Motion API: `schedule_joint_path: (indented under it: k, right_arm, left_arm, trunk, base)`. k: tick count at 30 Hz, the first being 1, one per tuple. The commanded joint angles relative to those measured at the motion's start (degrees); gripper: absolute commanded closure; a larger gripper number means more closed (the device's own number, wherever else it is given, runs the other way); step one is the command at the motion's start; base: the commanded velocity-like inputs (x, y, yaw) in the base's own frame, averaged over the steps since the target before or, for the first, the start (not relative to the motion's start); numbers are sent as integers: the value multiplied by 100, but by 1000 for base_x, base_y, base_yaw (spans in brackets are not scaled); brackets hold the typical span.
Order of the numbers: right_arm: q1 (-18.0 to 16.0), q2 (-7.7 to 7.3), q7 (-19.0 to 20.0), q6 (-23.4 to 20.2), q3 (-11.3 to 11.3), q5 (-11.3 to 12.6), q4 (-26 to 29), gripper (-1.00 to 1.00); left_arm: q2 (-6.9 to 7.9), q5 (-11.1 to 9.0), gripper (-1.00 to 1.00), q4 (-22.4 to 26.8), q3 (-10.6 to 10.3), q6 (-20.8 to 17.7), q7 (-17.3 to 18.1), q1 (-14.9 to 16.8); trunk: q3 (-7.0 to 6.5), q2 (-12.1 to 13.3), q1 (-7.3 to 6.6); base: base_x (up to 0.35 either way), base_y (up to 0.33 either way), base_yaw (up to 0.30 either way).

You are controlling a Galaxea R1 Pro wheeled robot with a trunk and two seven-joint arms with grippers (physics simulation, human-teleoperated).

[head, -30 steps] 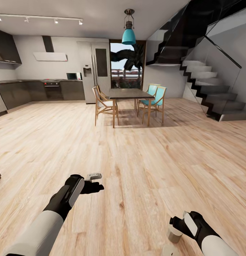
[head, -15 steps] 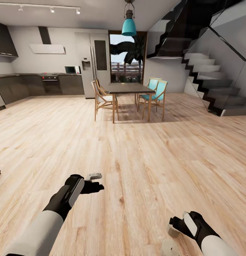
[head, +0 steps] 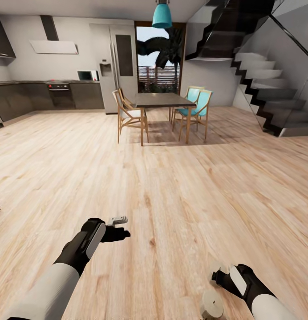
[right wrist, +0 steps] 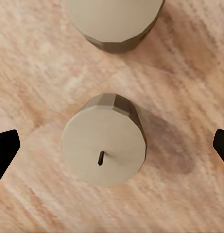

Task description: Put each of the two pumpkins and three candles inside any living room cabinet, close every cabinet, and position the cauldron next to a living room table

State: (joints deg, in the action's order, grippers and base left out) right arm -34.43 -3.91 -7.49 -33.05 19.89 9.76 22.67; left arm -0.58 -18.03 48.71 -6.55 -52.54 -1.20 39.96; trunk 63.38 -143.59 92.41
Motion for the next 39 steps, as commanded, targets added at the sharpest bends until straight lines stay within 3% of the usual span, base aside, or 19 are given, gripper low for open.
schedule_joint_path:
  k: [1,16,20,26,28,32,35,39]
  right_arm:
    - [-2,4,-42,-18,9,61,9,-100]
    - [-2,29,-42,6,-2,61,9,-100]
    - [-2,30,-42,8,-3,61,11,-100]
    - [-2,31,-42,9,-7,61,16,-100]
    - [-2,34,-42,9,-9,61,17,-100]
    - [-2,37,-42,9,-11,61,18,-100]
    - [-2,38,-42,9,-14,61,18,-100]
    - [-2,39,-42,37,-18,61,18,-100]
  left_arm:
    - [2,-16,-100,5,-4,-19,-12,1]
    - [11,-16,-100,17,-10,-61,-3,-10]
    - [36,-20,-100,115,3,-263,15,-13]
    - [59,-23,-100,895,22,-736,260,-32]
    - [67,-19,-100,1442,19,-746,524,-36]
    - [116,-45,-100,1939,16,-746,822,-44]
    - [236,-208,-100,2145,12,-746,1005,-51]
    - [477,-707,-100,2325,3,-746,1264,-54]
  trunk:
    - [28,-4,1]
    - [360,-24,40]
    - [405,-27,45]
    - [405,-27,45]
    - [405,-27,45]
    - [405,-27,45]
    - [405,-27,45]
    - [405,-27,45]
  base:
    - [0,0,0]
    - [0,0,0]
    - [0,0,0]
    - [0,0,0]
    - [0,0,0]
    - [0,0,0]
    - [0,0,0]
    - [0,0,0]
